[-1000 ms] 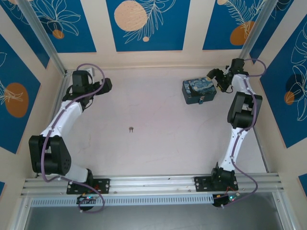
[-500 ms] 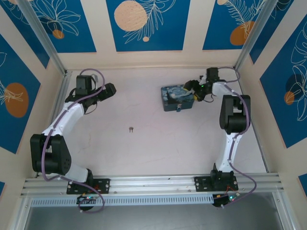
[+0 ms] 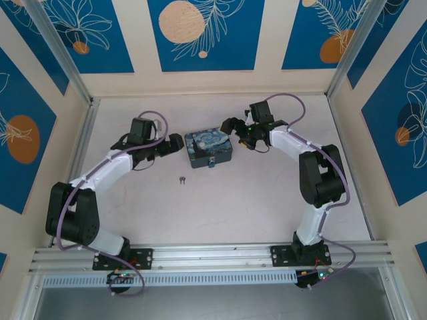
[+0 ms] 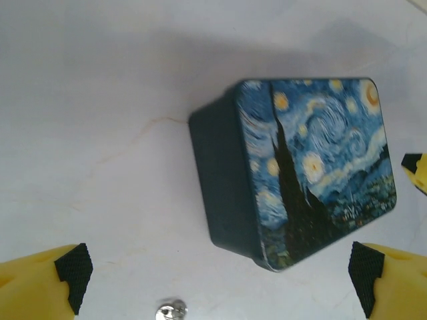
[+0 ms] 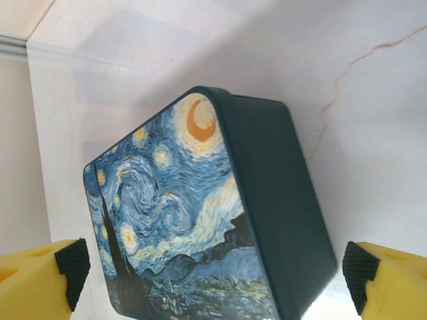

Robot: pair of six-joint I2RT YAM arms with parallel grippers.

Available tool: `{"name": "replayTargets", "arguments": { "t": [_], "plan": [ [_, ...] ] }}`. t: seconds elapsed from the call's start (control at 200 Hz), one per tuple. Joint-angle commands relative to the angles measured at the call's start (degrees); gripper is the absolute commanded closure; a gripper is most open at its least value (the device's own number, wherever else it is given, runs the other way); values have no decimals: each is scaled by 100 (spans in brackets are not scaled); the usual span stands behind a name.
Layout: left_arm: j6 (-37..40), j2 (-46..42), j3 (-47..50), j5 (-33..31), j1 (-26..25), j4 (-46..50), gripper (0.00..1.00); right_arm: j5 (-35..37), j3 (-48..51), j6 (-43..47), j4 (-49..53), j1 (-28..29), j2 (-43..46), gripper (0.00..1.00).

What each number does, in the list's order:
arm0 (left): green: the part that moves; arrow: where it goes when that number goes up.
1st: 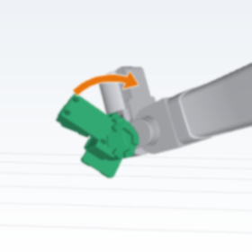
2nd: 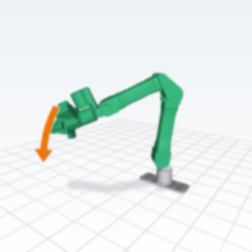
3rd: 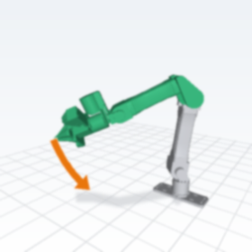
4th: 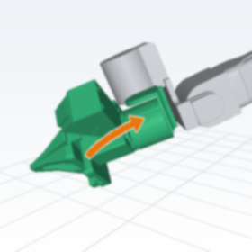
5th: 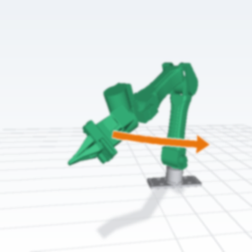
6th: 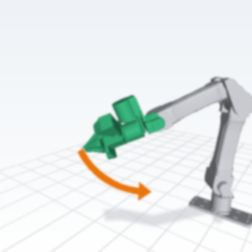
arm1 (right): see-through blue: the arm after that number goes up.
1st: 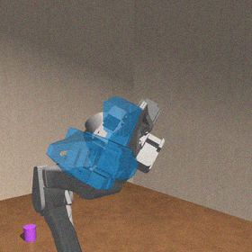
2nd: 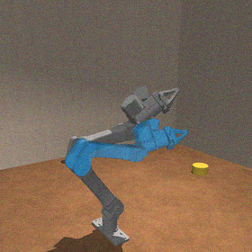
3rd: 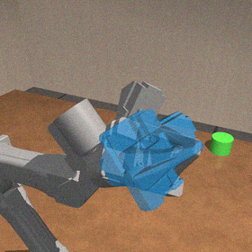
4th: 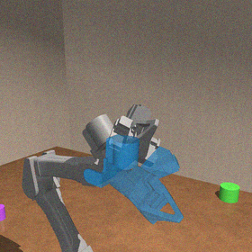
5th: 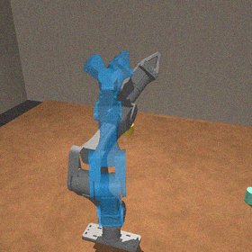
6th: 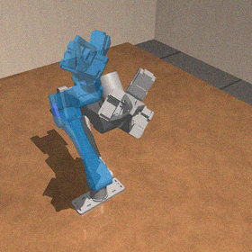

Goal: Unlock a padlock with a key

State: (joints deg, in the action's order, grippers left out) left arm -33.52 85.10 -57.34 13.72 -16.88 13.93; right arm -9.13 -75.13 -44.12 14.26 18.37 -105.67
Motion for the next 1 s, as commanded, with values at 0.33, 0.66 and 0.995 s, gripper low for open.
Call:
{"name": "replayTargets", "arguments": {
  "t": [0.33, 0.66, 0.995],
  "plan": [
    [-432, 1294, -836, 206, -430, -524, 0, -1, 177, -271, -435, 411, -216, 3],
    [-649, 2101, -1654, 362, -513, -676, 0, -26, 225, -365, -469, 640, -187, 3],
    [-613, 2454, -2085, 382, -665, -570, 0, -89, 556, -509, -623, 589, -11, 3]
  ]
}}
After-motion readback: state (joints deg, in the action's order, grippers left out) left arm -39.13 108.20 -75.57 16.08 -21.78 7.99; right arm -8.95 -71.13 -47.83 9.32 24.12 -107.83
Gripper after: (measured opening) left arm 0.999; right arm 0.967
